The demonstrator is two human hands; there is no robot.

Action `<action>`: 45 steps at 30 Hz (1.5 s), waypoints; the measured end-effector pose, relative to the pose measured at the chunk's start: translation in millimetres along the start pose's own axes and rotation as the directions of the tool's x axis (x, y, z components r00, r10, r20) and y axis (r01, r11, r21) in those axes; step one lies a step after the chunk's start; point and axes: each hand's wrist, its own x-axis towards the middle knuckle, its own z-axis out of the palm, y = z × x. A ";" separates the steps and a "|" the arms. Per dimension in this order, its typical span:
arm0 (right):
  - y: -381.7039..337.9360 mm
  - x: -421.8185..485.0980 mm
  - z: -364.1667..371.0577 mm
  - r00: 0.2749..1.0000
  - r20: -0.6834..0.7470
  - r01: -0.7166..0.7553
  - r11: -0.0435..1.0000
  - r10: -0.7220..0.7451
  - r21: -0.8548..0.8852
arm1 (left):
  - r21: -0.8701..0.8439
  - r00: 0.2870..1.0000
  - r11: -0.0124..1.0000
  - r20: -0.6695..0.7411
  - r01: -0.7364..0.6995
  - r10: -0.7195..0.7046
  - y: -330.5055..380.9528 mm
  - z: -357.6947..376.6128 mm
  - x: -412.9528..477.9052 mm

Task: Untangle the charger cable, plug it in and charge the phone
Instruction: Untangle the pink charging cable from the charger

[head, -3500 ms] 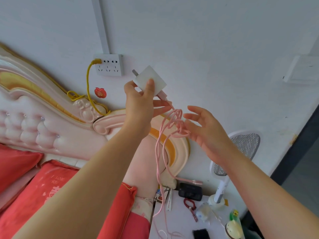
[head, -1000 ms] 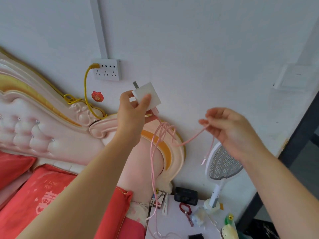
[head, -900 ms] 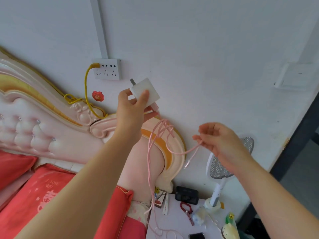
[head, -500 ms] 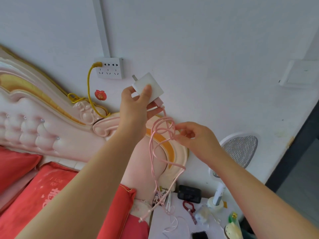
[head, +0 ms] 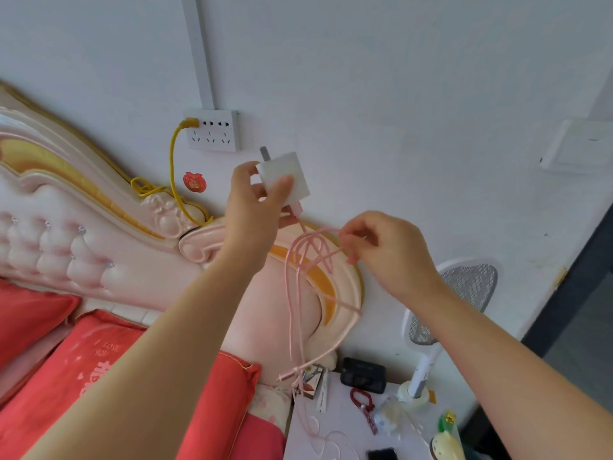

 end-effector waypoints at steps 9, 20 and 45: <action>-16.1 14.9 -37.6 0.887 -0.378 0.259 0.963 -0.265 -0.070 | 0.271 1.000 0.962 0.009 -0.025 0.023 -26.4 -14.8 -0.3; -48.2 11.4 -59.1 0.919 -0.371 0.356 0.684 -0.132 0.637 | 0.200 0.999 0.979 -0.008 0.047 -0.047 -31.8 -9.3 -2.2; 135.5 -67.6 -49.3 0.548 -0.069 -0.690 0.496 0.834 0.527 | -0.253 0.952 0.966 -0.303 -0.046 -0.034 4.8 -34.7 25.4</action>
